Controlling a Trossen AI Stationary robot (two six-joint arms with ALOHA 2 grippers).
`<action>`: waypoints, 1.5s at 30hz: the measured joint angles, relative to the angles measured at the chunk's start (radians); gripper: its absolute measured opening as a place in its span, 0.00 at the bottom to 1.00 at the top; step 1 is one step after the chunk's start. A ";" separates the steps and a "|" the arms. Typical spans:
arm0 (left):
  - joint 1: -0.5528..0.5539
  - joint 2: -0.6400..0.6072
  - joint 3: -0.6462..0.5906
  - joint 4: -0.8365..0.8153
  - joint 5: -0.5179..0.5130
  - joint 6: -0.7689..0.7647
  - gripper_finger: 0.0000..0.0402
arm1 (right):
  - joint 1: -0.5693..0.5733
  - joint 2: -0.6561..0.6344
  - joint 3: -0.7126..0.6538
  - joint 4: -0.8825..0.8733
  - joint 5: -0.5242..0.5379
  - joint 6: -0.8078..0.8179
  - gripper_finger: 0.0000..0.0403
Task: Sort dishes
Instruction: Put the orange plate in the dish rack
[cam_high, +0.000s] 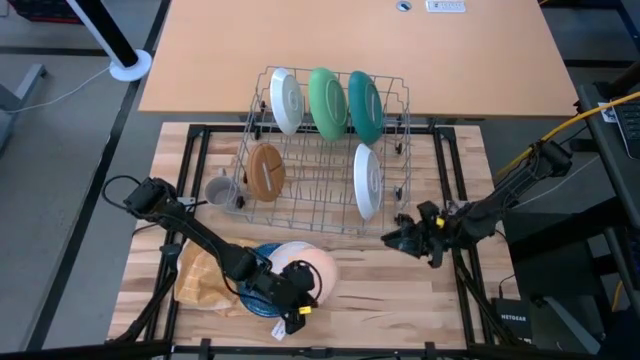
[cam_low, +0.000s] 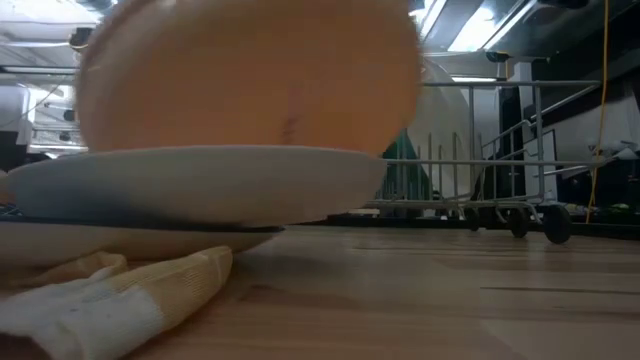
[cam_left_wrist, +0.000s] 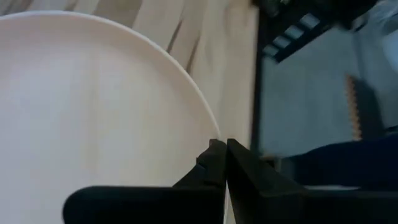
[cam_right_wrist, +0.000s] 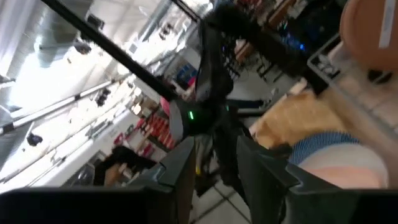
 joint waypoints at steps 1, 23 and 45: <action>0.004 0.000 0.000 0.027 0.000 0.006 0.00 | 0.000 0.015 0.000 0.002 -0.015 0.005 0.30; 0.073 -0.004 0.000 0.106 0.017 0.004 0.00 | -0.001 0.208 0.000 -0.003 -0.254 0.008 0.30; 0.129 0.023 0.000 0.228 0.049 0.328 0.33 | 0.008 0.245 -0.001 -0.317 -0.520 0.585 0.30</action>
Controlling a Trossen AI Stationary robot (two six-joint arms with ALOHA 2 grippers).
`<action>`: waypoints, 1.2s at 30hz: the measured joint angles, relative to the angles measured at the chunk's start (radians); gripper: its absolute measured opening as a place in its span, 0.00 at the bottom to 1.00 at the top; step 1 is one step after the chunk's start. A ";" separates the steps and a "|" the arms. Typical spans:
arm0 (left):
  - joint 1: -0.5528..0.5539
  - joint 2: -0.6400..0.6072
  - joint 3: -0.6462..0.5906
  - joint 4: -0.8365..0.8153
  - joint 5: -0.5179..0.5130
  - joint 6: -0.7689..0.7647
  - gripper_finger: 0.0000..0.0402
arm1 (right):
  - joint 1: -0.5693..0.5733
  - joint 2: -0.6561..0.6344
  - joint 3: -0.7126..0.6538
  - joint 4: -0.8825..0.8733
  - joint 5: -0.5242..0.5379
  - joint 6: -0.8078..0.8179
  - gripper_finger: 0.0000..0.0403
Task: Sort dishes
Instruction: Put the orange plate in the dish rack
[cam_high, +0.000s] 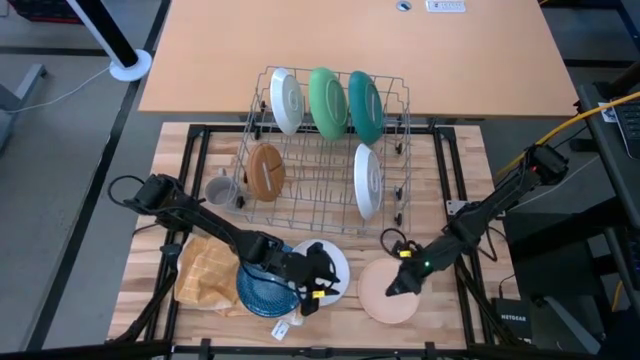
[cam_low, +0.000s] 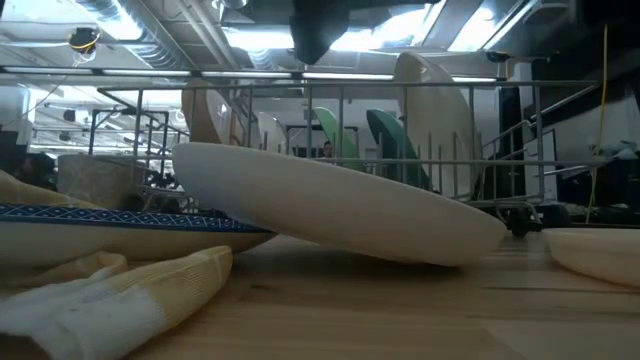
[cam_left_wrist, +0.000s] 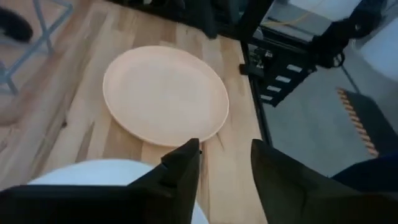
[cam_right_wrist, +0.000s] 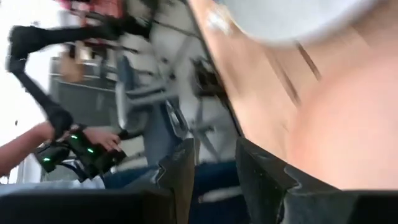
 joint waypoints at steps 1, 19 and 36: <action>0.000 0.002 0.000 -0.001 0.001 0.017 0.35 | 0.003 -0.001 0.000 -0.033 -0.019 0.038 0.30; -0.011 0.028 0.000 -0.007 0.003 0.115 0.38 | 0.038 -0.056 0.000 -0.643 -0.182 0.408 0.30; -0.011 0.028 0.000 -0.010 0.003 0.143 0.38 | 0.037 -0.033 0.000 -0.772 -0.030 0.414 0.30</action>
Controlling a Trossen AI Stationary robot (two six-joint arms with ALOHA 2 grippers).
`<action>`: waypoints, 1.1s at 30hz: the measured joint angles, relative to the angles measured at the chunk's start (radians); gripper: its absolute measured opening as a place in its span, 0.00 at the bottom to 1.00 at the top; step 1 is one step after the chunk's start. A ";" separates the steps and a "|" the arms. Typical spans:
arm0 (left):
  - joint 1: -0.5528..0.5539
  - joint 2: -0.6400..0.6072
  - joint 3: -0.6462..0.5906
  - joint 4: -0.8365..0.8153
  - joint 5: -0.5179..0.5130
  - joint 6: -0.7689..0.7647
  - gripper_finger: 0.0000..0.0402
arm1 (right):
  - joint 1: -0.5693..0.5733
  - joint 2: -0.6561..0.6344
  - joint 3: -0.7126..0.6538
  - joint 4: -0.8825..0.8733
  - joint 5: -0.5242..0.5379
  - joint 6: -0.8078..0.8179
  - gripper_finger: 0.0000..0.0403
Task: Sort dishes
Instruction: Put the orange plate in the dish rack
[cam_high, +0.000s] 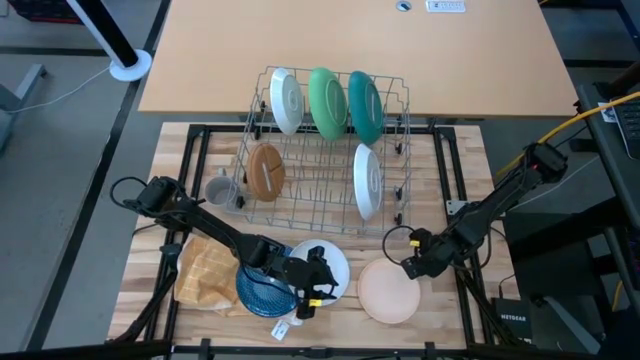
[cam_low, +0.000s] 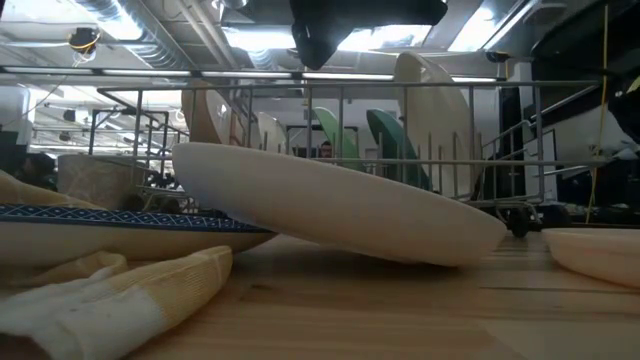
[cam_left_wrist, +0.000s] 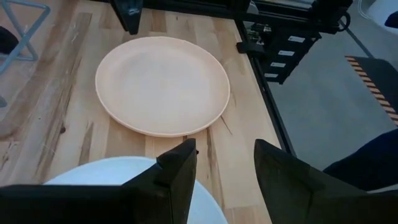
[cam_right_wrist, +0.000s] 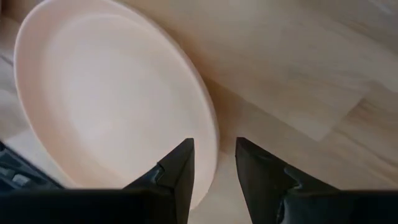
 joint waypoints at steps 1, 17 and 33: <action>0.000 0.000 0.000 0.000 0.000 0.000 0.38 | 0.000 0.008 0.000 0.004 0.005 -0.002 0.30; 0.000 0.000 0.000 0.001 0.000 0.001 0.38 | 0.000 0.232 0.003 0.152 -0.020 -0.028 0.30; -0.008 0.068 -0.001 0.020 -0.005 0.173 0.38 | 0.001 0.250 -0.002 0.401 -0.142 -0.030 0.05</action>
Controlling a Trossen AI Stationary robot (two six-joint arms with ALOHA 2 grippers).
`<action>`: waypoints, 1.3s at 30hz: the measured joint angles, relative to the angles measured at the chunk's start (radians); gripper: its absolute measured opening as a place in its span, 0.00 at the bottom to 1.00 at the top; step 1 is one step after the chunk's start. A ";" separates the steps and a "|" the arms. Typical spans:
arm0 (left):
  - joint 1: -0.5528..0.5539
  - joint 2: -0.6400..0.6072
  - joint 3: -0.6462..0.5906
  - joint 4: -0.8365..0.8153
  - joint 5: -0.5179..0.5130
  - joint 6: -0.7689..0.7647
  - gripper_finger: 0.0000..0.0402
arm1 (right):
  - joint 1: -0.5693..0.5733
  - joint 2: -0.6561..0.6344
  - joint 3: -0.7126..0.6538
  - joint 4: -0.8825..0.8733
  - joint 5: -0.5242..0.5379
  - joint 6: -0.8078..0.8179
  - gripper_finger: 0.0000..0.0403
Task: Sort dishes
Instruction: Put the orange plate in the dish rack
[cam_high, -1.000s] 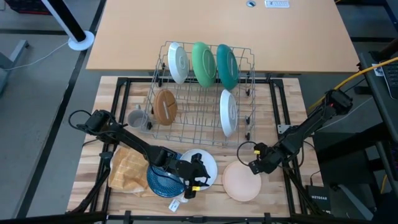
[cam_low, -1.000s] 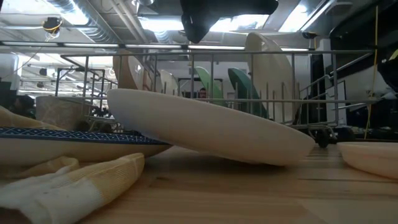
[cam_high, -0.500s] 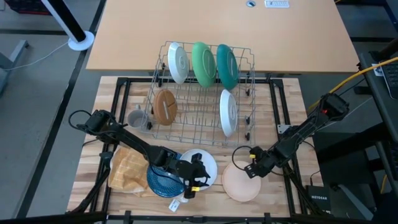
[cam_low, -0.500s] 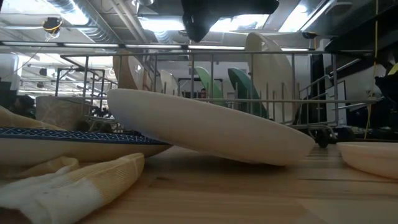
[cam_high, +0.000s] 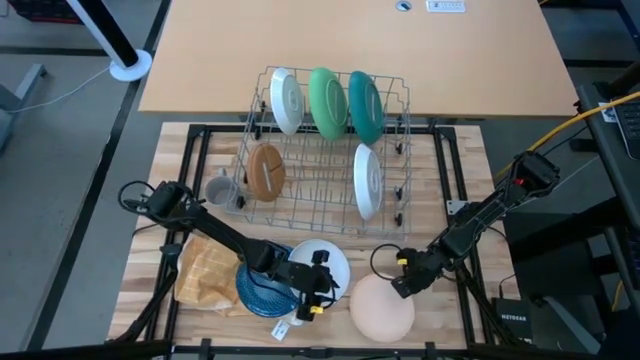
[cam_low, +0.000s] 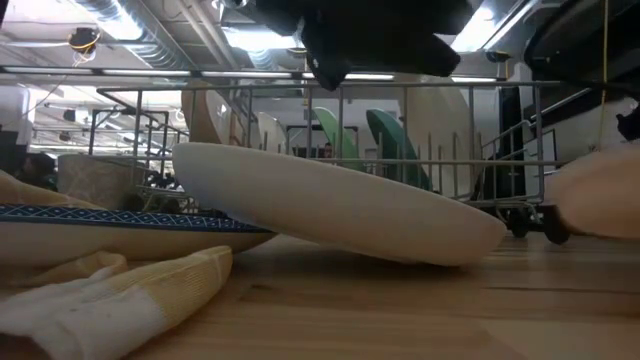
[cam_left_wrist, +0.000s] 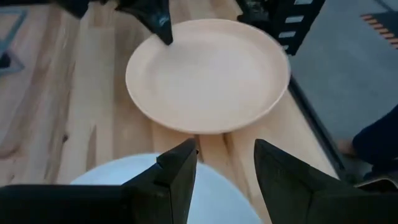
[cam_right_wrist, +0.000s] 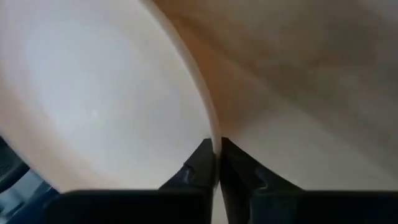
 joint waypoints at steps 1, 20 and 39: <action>-0.005 0.002 0.001 0.010 0.000 0.005 0.38 | 0.000 0.000 0.000 0.018 -0.013 0.000 0.06; -0.160 0.011 0.001 0.250 -0.265 0.534 0.38 | -0.001 -0.029 0.001 0.382 -0.083 0.104 0.03; -0.110 0.011 0.003 0.330 -0.148 0.738 0.38 | 0.000 -0.029 0.002 0.411 -0.024 0.144 0.03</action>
